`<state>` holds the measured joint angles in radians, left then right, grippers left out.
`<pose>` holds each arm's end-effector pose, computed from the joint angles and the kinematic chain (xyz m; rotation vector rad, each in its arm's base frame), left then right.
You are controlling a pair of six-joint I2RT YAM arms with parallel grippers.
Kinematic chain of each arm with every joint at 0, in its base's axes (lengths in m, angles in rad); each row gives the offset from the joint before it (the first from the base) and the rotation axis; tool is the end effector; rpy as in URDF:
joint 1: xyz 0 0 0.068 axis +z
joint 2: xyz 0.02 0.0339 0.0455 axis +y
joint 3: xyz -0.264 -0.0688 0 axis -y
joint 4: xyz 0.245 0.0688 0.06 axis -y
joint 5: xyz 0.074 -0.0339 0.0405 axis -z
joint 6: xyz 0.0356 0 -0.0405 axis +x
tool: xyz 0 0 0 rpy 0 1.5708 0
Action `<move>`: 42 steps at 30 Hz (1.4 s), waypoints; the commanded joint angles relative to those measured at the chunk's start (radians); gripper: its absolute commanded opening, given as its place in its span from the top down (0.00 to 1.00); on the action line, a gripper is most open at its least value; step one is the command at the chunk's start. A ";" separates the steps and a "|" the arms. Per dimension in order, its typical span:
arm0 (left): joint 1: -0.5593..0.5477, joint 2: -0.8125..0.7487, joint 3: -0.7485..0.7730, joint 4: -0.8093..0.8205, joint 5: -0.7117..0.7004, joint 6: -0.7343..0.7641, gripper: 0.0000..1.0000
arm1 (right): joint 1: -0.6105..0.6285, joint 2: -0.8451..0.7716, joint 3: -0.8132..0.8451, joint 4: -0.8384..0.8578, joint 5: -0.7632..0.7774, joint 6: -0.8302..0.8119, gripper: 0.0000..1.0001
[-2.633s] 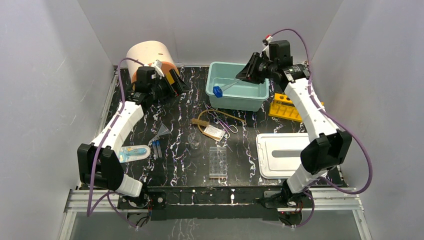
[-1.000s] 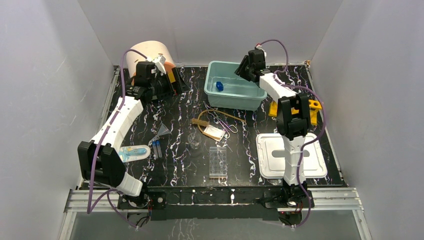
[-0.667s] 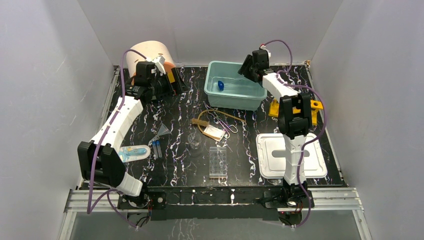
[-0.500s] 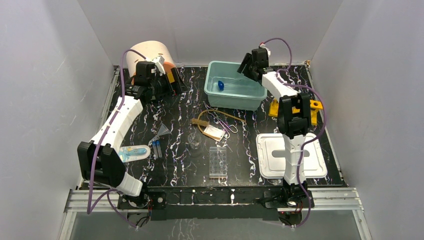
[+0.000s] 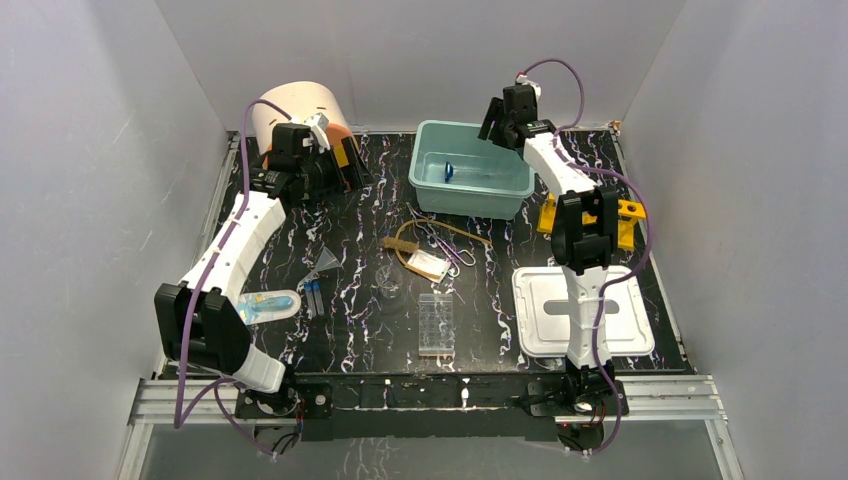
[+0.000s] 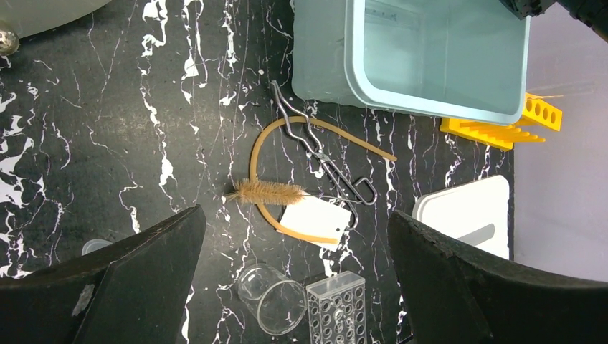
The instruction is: Organize the chemistry lab equipment
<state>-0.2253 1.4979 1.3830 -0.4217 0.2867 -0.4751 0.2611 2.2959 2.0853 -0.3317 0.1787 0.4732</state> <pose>0.3330 -0.0867 0.3530 -0.0931 2.1647 -0.7141 0.5239 0.1334 0.2623 0.3297 2.0877 0.2516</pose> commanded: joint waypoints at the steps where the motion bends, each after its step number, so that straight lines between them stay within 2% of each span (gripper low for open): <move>1: 0.005 -0.043 0.025 -0.026 -0.007 0.010 0.02 | 0.001 -0.012 0.113 -0.080 -0.006 -0.075 0.25; 6: 0.004 -0.058 0.020 -0.038 -0.020 0.007 0.02 | 0.007 -0.007 0.272 -0.266 -0.110 -0.139 0.26; 9: 0.004 -0.071 0.007 -0.045 -0.038 -0.003 0.02 | 0.026 -0.065 0.272 -0.317 -0.135 -0.150 0.27; 17: 0.004 -0.130 -0.054 -0.084 -0.155 -0.024 0.02 | 0.132 -0.324 0.036 -0.297 -0.230 -0.224 0.26; 24: 0.004 -0.150 -0.103 -0.144 -0.271 -0.093 0.02 | 0.329 -0.520 -0.186 -0.264 -0.147 -0.339 0.23; 32: 0.004 -0.217 -0.228 -0.201 -0.368 -0.163 0.11 | 0.529 -0.567 -0.356 -0.287 -0.218 -0.420 0.23; 35: 0.006 -0.242 -0.243 -0.249 -0.458 -0.231 0.16 | 0.578 -0.573 -0.444 -0.281 -0.218 -0.405 0.23; 39: 0.007 -0.269 -0.274 -0.229 -0.445 -0.271 0.17 | 0.639 -0.573 -0.554 -0.233 -0.232 -0.395 0.23; 42: 0.007 -0.267 -0.289 -0.231 -0.432 -0.289 0.18 | 0.680 -0.535 -0.574 -0.231 -0.247 -0.419 0.18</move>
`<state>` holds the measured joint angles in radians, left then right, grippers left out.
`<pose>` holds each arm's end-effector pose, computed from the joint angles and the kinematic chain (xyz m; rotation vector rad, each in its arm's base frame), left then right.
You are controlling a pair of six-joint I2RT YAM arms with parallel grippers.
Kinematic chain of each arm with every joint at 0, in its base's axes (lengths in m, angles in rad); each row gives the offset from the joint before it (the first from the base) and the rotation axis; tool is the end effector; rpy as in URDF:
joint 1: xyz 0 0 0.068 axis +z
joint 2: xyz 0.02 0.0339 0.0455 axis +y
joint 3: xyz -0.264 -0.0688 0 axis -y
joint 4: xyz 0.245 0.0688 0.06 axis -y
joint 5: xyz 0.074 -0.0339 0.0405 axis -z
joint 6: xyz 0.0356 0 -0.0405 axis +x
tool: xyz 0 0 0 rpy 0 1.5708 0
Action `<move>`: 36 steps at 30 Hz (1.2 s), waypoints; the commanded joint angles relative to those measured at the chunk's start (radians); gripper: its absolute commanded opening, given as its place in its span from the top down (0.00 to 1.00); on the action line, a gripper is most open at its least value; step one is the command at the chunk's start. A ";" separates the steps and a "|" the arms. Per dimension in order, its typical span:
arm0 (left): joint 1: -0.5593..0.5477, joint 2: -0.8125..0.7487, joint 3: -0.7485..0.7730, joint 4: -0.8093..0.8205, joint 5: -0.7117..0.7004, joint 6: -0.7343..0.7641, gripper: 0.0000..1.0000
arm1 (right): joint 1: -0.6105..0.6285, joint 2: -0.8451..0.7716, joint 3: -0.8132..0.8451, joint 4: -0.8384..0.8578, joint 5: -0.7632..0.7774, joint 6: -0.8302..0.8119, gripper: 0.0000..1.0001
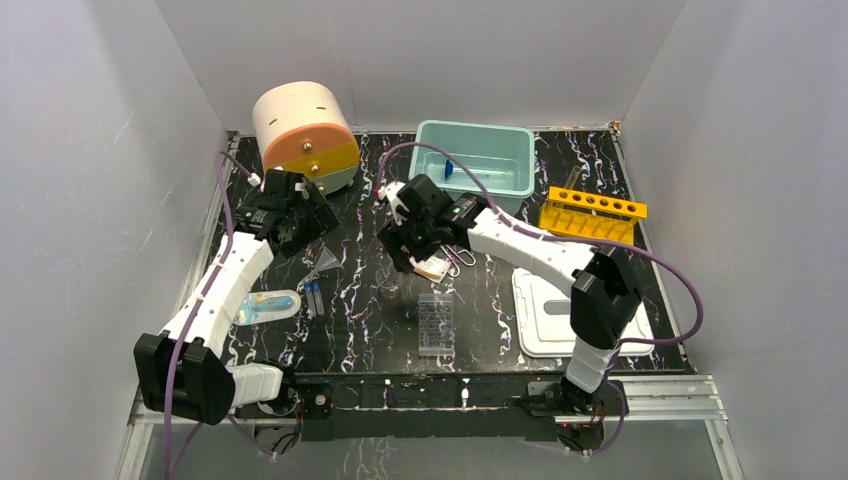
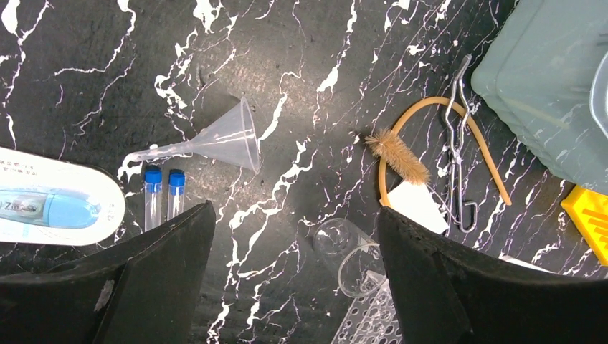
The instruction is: Organize the chemistry lab equipment
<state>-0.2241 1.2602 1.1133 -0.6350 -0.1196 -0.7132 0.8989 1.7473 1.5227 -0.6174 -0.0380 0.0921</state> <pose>0.2623 -0.0554 0.3113 -0.6305 2.2829 -0.3187 0.2427 0.3073 0.2956 -0.9875 2.2680 0.4899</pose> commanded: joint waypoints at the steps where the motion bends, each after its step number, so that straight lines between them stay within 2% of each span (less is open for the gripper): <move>1: 0.006 -0.032 -0.024 -0.018 -0.029 -0.060 0.18 | 0.055 0.029 -0.008 0.051 -0.026 -0.048 0.17; 8: 0.051 -0.021 0.010 -0.078 -0.073 -0.103 0.16 | 0.116 0.148 0.056 0.042 0.032 -0.042 0.02; 16: 0.115 -0.031 -0.011 -0.055 -0.033 -0.108 0.15 | 0.133 0.277 0.164 0.019 0.088 -0.030 0.01; 18: 0.123 -0.027 -0.013 -0.048 -0.026 -0.102 0.15 | 0.133 0.309 0.188 0.009 0.099 -0.029 0.04; 22: 0.132 -0.030 -0.011 -0.044 -0.041 -0.102 0.15 | 0.142 0.331 0.209 -0.011 0.098 -0.060 0.16; 29: 0.132 -0.054 0.003 -0.046 -0.116 -0.100 0.15 | 0.151 0.314 0.185 -0.041 0.124 -0.089 0.24; 32: 0.132 -0.050 0.005 -0.040 -0.114 -0.096 0.15 | 0.152 0.326 0.196 -0.053 0.128 -0.091 0.36; 36: 0.132 -0.044 0.012 -0.037 -0.117 -0.084 0.15 | 0.152 0.326 0.232 -0.068 0.137 -0.077 0.44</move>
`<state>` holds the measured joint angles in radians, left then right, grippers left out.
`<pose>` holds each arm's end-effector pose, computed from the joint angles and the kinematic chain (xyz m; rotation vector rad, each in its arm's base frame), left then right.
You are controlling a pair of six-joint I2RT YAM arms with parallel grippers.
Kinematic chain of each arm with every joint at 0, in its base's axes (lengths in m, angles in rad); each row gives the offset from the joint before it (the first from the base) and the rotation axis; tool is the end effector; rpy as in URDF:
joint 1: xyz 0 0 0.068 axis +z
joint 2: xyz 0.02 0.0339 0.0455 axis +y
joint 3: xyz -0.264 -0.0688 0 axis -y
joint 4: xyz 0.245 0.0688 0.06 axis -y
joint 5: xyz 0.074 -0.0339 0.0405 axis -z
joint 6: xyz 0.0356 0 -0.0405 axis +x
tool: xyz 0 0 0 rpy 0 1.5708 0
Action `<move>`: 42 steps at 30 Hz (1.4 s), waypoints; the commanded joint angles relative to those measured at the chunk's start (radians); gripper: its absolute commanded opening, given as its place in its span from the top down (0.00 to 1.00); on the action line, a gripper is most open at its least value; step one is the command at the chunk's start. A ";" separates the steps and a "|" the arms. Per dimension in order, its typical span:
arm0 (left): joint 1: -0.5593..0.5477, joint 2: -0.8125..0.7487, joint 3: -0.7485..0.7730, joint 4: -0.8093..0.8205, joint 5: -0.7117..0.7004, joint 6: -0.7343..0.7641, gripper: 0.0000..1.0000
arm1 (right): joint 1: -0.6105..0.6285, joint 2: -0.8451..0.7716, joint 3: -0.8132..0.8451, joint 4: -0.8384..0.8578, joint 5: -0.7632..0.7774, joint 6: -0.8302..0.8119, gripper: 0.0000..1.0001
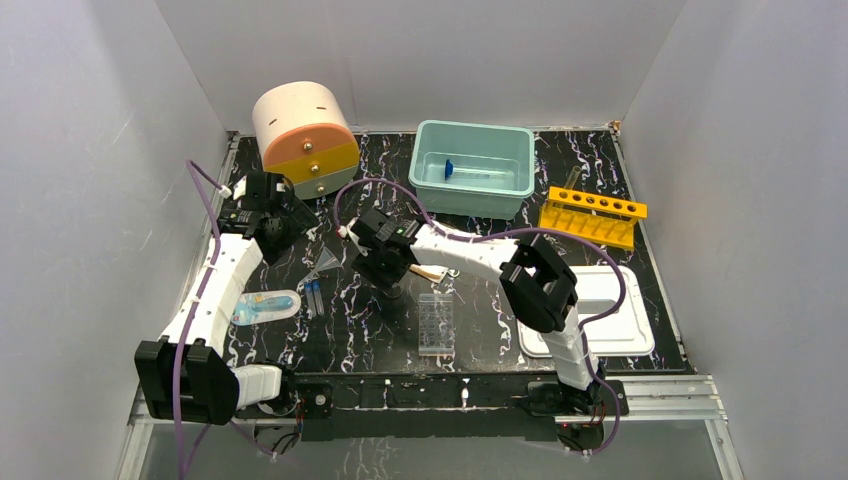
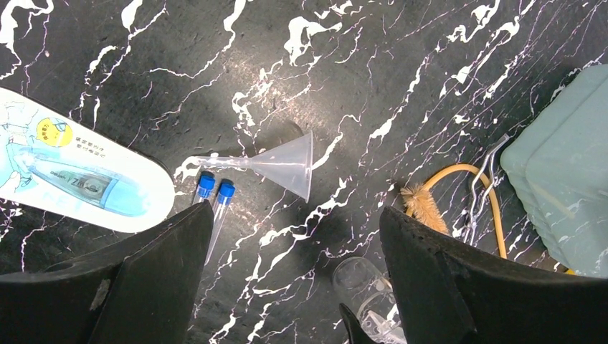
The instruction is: Organize the chemistry lab equipment
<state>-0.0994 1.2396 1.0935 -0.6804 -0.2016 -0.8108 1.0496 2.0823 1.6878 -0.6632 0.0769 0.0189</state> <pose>0.2585 -0.0186 0.3068 -0.9178 2.2004 -0.1923 0.2275 0.3908 0.2095 -1.2824 2.3183 0.2662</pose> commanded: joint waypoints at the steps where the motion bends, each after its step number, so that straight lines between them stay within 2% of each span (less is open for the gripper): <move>1: 0.007 -0.022 0.036 0.010 -0.036 0.015 0.15 | 0.000 -0.014 0.074 -0.023 0.023 -0.004 0.45; 6: 0.007 -0.014 0.045 0.018 -0.035 0.024 0.15 | 0.000 -0.059 0.122 -0.029 0.030 -0.007 0.46; 13: 0.007 -0.020 0.026 0.057 0.027 0.043 0.13 | -0.057 -0.197 0.080 0.100 -0.028 -0.006 0.46; 19: 0.007 -0.017 0.025 0.079 0.065 0.050 0.12 | -0.197 -0.313 0.101 0.165 -0.045 0.016 0.46; 25: 0.007 -0.011 0.022 0.115 0.126 0.063 0.12 | -0.388 -0.373 0.134 0.207 -0.038 0.036 0.45; 32: 0.007 0.014 0.029 0.145 0.194 0.082 0.12 | -0.506 -0.234 0.279 0.093 -0.017 0.084 0.45; 39: 0.007 0.045 0.039 0.149 0.246 0.090 0.12 | -0.527 0.013 0.513 -0.057 -0.004 0.107 0.46; 42: 0.007 0.054 0.050 0.148 0.250 0.096 0.12 | -0.527 0.085 0.577 -0.087 -0.045 0.113 0.46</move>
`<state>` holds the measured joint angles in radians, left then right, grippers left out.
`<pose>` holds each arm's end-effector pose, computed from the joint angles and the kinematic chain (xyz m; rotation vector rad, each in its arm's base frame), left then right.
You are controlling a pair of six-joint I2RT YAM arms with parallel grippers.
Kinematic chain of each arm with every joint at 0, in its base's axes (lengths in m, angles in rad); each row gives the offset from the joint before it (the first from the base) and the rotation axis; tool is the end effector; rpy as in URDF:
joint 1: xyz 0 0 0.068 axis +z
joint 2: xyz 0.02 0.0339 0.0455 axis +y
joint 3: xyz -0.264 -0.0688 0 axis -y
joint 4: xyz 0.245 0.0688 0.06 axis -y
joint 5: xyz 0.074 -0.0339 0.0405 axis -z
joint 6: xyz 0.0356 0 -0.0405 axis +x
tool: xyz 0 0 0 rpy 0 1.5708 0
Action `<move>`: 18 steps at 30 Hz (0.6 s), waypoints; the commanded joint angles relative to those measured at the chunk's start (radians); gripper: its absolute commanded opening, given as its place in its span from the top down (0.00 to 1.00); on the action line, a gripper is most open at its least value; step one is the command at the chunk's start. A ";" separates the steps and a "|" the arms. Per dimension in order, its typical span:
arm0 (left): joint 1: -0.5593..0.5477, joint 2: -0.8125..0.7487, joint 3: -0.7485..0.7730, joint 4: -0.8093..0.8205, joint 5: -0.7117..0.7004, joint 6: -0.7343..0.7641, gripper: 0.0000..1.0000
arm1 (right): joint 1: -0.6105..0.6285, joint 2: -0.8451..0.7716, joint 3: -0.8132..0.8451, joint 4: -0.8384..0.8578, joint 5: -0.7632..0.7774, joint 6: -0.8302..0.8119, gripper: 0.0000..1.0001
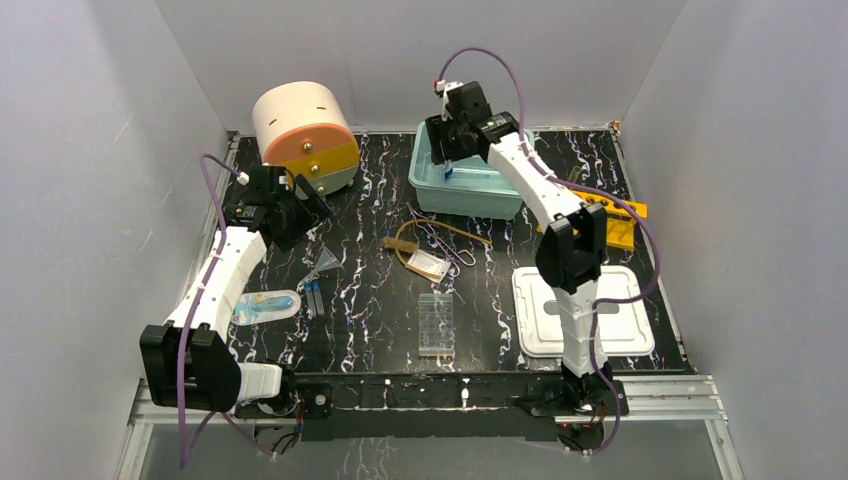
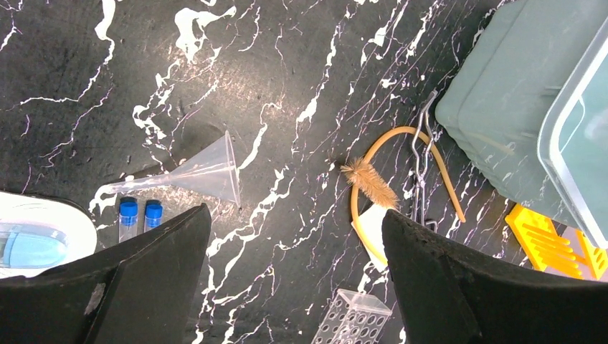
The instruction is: Organize the chemistry lab equipment
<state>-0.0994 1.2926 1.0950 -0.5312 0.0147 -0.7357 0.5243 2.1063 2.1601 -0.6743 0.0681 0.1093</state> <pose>0.2798 -0.0284 0.3051 -0.7249 2.2256 -0.4407 0.4213 0.2408 0.3500 -0.4162 2.1641 0.2818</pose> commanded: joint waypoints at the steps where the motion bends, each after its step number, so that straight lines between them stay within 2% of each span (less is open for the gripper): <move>1: 0.007 0.005 0.052 0.000 0.036 0.025 0.12 | -0.001 0.078 0.112 -0.075 -0.047 0.027 0.46; 13: 0.007 0.034 0.077 -0.003 0.042 0.049 0.12 | 0.000 0.225 0.158 -0.113 -0.155 0.061 0.46; 18: 0.007 0.029 0.071 -0.006 0.031 0.049 0.12 | 0.000 0.276 0.175 -0.140 -0.154 0.074 0.46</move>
<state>-0.0994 1.3338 1.1328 -0.5240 0.0456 -0.7021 0.5236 2.3413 2.2787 -0.7887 -0.0570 0.1638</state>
